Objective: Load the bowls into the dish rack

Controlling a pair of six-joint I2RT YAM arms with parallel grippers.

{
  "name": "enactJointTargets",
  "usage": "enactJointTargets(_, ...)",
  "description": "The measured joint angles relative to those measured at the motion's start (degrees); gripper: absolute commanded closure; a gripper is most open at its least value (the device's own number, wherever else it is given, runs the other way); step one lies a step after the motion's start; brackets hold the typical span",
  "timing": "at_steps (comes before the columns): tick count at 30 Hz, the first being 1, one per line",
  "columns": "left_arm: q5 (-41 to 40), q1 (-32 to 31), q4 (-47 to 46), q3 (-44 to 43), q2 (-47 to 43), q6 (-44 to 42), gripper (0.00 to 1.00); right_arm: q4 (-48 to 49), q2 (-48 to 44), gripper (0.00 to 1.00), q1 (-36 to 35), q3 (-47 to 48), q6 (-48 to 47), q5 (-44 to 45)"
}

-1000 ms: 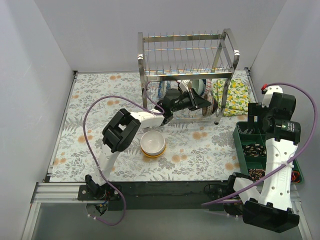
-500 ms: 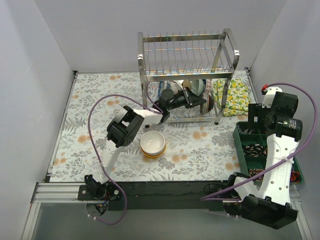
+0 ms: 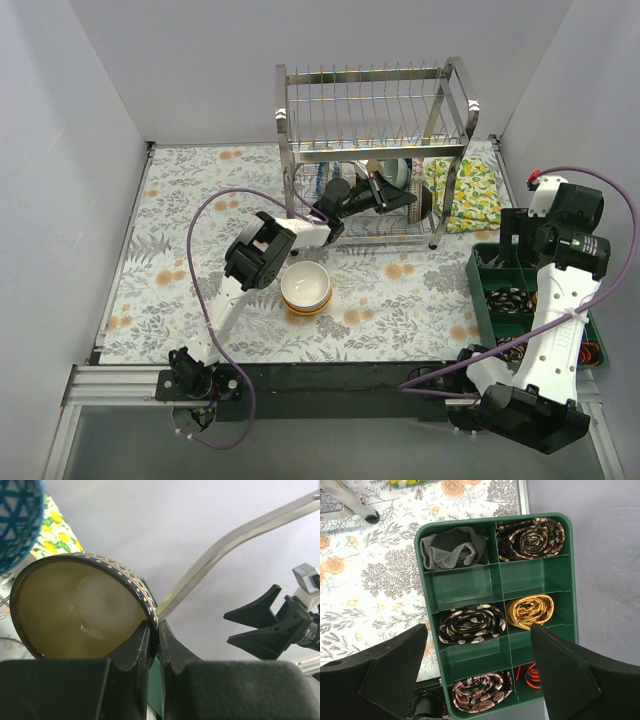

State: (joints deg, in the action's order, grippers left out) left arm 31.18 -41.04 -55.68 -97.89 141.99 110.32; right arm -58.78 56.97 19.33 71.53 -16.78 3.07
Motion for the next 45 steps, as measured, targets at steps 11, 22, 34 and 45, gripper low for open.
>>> enactJointTargets(11,1.0,-0.7,-1.4,-2.5,2.2,1.2,1.0,-0.5,0.7,0.09,1.2,0.0,-0.2,-1.4)
enactJointTargets(22,0.1,-1.6,-1.6,-1.7,2.2,2.0,1.0,-1.0,1.6,0.1,1.2,0.0,-0.2,-2.8)
enactJointTargets(34,-3.3,-0.7,0.3,1.1,2.0,1.9,0.71,-0.9,1.1,0.1,1.2,-1.2,0.0,-4.0)
enactJointTargets(45,-5.3,-1.0,5.6,7.5,-3.2,-3.9,0.57,-0.3,0.6,0.09,1.2,-1.2,0.1,-5.0)
